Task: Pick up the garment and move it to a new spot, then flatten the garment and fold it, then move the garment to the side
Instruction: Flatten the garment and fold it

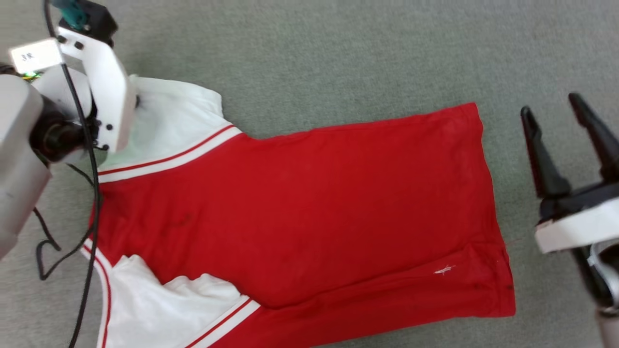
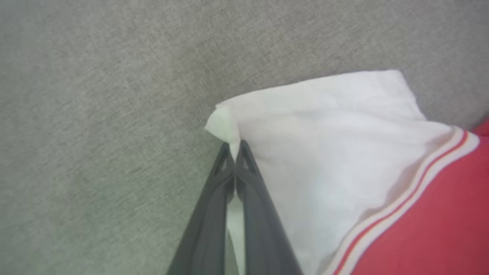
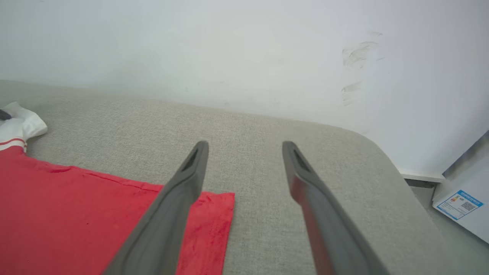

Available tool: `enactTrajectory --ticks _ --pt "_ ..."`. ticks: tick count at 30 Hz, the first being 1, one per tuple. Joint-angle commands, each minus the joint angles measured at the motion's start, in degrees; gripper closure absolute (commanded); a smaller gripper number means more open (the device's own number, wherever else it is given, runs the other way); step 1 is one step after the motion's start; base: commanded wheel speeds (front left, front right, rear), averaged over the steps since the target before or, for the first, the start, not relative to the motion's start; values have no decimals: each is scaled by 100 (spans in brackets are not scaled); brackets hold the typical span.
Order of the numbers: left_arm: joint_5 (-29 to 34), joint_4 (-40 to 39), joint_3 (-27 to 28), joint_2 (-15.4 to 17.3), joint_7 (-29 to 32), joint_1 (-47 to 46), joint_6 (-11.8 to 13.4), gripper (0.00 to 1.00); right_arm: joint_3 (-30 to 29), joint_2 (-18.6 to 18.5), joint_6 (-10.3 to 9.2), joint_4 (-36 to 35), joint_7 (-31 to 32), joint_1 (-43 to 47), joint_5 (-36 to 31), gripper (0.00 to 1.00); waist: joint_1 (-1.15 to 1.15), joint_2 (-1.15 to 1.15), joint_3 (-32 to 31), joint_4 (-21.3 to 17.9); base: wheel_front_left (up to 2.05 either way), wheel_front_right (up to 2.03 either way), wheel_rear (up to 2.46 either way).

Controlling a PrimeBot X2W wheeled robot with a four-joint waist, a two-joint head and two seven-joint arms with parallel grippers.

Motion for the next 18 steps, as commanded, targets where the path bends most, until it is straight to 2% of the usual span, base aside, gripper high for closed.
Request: enactTrajectory --ticks 1,5,11,14,18 --pt "51 -87 -29 -29 -160 17 -23 100 30 -200 -5 -61 266 -190 -9 0 -1 0 -172 144 0 0 0" --pt "153 -350 -120 -72 -472 -56 -29 100 333 -838 -6 -48 1321 -622 296 0 -1 0 -342 342 0 0 0" --pt "256 -838 -282 -96 -840 -100 -38 100 941 -1774 -6 370 3334 -1436 1156 0 -1 0 -406 635 0 0 0" --pt "318 -1049 -363 -84 -944 -146 -35 100 1276 -2052 -6 699 4287 -1755 1586 0 -1 0 -372 766 0 0 0" --pt "363 -1257 -433 -101 -1034 -224 -35 100 1584 -2206 -6 1059 5203 -2184 1968 0 -1 0 -273 923 0 0 0"
